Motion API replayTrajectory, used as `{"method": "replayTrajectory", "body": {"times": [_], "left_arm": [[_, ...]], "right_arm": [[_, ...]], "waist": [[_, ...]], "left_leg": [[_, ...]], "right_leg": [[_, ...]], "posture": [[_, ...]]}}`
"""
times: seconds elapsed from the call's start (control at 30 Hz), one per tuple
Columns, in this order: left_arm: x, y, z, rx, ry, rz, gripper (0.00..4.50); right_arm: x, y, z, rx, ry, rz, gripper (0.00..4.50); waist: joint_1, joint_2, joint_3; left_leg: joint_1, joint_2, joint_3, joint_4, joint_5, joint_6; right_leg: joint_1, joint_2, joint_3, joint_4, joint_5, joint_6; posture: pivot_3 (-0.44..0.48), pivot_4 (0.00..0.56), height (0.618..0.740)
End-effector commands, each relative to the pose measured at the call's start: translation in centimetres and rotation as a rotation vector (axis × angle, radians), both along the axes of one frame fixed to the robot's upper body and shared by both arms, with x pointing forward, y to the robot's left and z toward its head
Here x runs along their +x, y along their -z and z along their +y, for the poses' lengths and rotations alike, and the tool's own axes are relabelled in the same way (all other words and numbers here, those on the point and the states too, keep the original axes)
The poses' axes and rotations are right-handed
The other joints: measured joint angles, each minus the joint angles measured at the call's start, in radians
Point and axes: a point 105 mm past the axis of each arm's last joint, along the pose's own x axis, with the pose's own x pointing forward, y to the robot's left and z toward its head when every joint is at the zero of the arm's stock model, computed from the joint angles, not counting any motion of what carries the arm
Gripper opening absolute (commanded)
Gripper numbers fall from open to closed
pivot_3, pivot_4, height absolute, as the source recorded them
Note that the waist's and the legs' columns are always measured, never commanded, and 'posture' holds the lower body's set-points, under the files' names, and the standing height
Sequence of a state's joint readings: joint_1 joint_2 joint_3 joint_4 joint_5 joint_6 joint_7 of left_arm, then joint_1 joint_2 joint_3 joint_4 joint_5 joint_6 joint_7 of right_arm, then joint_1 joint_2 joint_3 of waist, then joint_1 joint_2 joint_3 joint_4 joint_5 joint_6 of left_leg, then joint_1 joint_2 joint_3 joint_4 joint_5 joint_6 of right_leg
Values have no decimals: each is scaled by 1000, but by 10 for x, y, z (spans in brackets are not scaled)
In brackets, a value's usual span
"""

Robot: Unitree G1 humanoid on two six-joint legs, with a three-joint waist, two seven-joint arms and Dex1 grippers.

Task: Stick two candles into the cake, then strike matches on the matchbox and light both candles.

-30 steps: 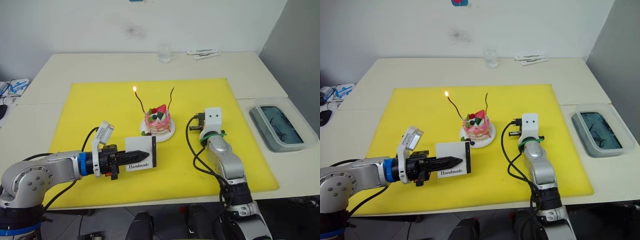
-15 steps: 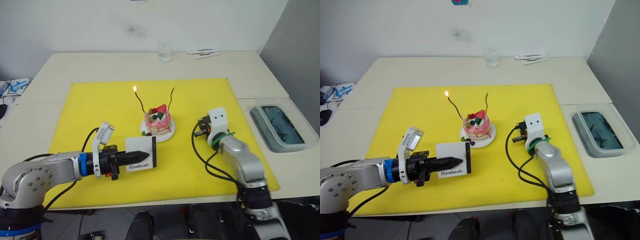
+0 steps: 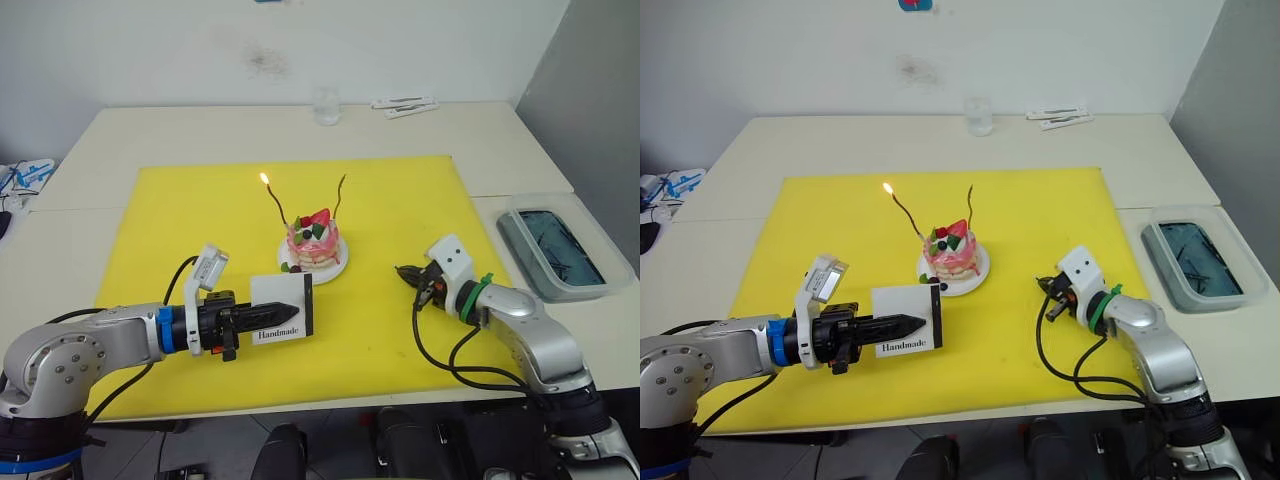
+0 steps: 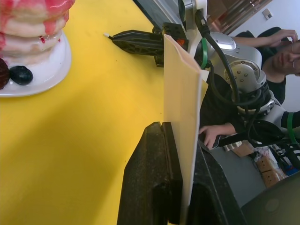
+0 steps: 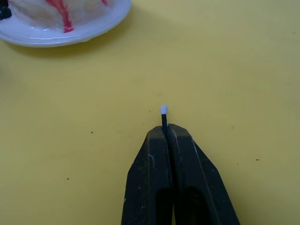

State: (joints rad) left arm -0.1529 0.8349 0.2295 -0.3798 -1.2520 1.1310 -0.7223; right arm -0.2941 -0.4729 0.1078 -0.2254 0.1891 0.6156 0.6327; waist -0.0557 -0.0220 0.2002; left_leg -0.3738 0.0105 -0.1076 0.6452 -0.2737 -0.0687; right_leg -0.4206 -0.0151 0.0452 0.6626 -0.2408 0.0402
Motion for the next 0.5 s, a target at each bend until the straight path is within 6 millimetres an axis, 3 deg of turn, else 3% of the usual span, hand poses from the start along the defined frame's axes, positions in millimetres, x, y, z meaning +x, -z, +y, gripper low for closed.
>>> {"method": "replayTrajectory", "body": {"times": [0.03,0.2,0.5], "left_arm": [[-2,-7,-3,-13,23,-28,0],[-2,-7,-4,-12,24,-28,0],[-1,-7,-3,-9,26,-30,0]], "right_arm": [[2,1,-5,1,-6,5,219],[3,1,-7,-15,-27,-16,1695],[8,-1,-10,41,-42,-59,1695]], "waist": [[0,0,0],[1,0,0],[1,0,0]], "left_leg": [[0,0,0,0,0,0],[0,0,0,0,0,0],[1,0,0,0,0,0]], "right_leg": [[0,0,0,0,0,0],[0,0,0,0,0,0],[1,0,0,0,0,0]], "posture": [[0,150,740],[0,150,740],[0,150,740]]}}
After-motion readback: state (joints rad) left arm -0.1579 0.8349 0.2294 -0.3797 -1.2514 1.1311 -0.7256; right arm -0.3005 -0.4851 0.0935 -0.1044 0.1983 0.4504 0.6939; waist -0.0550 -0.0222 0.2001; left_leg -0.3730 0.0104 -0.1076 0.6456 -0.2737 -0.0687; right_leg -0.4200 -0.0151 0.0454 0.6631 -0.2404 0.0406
